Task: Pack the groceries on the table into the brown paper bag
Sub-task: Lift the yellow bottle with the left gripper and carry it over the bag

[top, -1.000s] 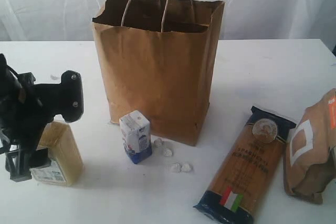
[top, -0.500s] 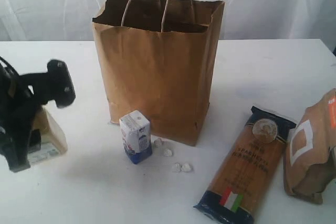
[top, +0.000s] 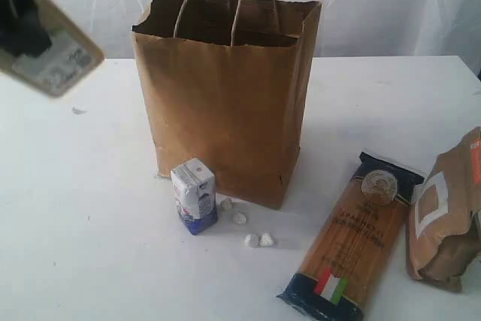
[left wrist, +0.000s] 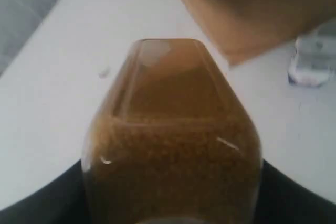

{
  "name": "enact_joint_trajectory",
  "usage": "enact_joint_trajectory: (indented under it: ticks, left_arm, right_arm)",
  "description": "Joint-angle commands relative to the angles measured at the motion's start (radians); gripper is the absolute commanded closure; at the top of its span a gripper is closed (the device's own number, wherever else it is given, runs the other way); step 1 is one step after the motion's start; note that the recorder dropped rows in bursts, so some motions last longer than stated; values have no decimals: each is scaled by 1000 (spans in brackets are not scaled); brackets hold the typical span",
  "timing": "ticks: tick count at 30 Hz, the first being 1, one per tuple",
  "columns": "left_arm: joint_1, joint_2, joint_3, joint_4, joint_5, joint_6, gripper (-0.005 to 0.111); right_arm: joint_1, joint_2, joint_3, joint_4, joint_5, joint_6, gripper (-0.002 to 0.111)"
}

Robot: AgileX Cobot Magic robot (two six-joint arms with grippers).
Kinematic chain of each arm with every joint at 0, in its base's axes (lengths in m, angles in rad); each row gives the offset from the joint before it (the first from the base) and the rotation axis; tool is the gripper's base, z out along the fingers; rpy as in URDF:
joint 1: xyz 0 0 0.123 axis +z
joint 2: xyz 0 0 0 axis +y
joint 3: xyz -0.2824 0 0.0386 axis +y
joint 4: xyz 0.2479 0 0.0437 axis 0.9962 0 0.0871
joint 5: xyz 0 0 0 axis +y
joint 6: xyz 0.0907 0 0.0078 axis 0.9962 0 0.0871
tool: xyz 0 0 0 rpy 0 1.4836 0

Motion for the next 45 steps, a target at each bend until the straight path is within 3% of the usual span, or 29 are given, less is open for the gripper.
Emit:
enact_joint_trajectory:
  ticks: [1,7,15,21,28,35,45]
  left_arm:
    - [0,-21,-221,-19,-44,-36,107]
    - [0,50,-415,-4,-38,-51,107]
    - [0,207,-516,-27,-32,-66,107]
    - [9,299,-521,-48,-32,-64,107]
    - [77,357,-521,-237,-84,-37,107]
    - [81,399,-521,-321,-143,10,107]
    - [81,452,-521,-536,-58,119,107]
  right_arm:
    - [-5,-6,4,-2,-11,2,108]
    - [-5,-6,4,-2,-13,2,108]
    - [-5,-6,4,-2,-13,2,108]
    - [-5,-6,4,-2,-11,2,108]
    - [-5,-6,4,-2,-11,2,108]
    - [-5,-6,4,-2,-13,2,108]
    - [-5,-6,4,-2,-11,2,108]
